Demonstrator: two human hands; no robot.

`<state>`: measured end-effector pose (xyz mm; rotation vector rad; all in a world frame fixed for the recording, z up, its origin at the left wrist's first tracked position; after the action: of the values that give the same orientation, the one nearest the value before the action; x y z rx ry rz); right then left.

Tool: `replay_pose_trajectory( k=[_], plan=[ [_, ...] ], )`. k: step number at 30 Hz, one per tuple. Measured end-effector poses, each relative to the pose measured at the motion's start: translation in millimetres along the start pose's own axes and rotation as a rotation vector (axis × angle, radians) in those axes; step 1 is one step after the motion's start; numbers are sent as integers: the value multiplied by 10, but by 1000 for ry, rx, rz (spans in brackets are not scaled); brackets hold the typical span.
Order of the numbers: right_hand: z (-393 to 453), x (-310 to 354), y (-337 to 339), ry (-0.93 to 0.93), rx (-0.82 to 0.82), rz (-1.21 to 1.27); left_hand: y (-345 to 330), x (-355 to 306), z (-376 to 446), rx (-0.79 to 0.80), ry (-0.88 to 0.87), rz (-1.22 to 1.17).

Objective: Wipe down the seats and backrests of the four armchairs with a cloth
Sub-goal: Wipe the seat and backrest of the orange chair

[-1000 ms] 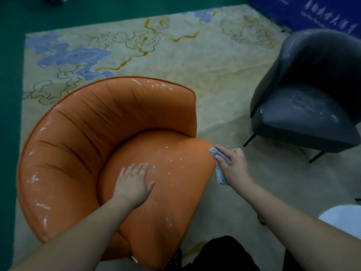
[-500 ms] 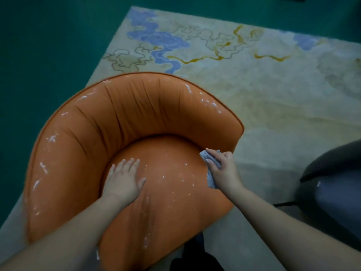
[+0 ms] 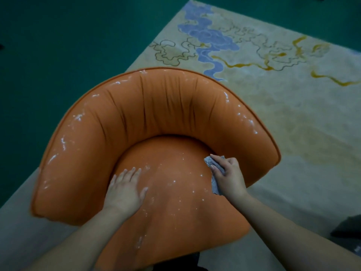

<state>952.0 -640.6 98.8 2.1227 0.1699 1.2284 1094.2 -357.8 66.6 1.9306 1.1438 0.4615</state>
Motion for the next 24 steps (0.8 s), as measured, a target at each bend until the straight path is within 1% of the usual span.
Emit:
replay_pose_trajectory(
  k=[3, 6, 13, 16, 19, 24],
  plan=[
    [178, -62, -199, 6, 12, -24, -118, 139, 181, 19, 2, -8],
    [418, -187, -425, 5, 19, 3, -250, 237, 428, 16, 0, -17],
    [1225, -774, -1041, 10, 64, 72, -741, 378, 1279, 42, 26, -65],
    [1646, -1064, -1300, 23, 81, 79, -944, 342, 1726, 48, 14, -107],
    [1993, -1273, -1487, 33, 102, 71, -1042, 217, 2109, 16, -25, -100],
    [2610, -1305, -1799, 121, 185, 12, -1117, 114, 2690, -41, -46, -142]
  ],
)
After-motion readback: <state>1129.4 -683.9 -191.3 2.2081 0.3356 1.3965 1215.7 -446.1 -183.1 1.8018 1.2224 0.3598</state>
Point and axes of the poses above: each hand's wrist, its own z-axis towards the middle knuckle, its own y-axis out of the back of the hand, x = y × z, the point moved 9 cm from there along z, towards the middle knuckle, and after that the axes turned 14 degrees about x, right-handed, at the moved point
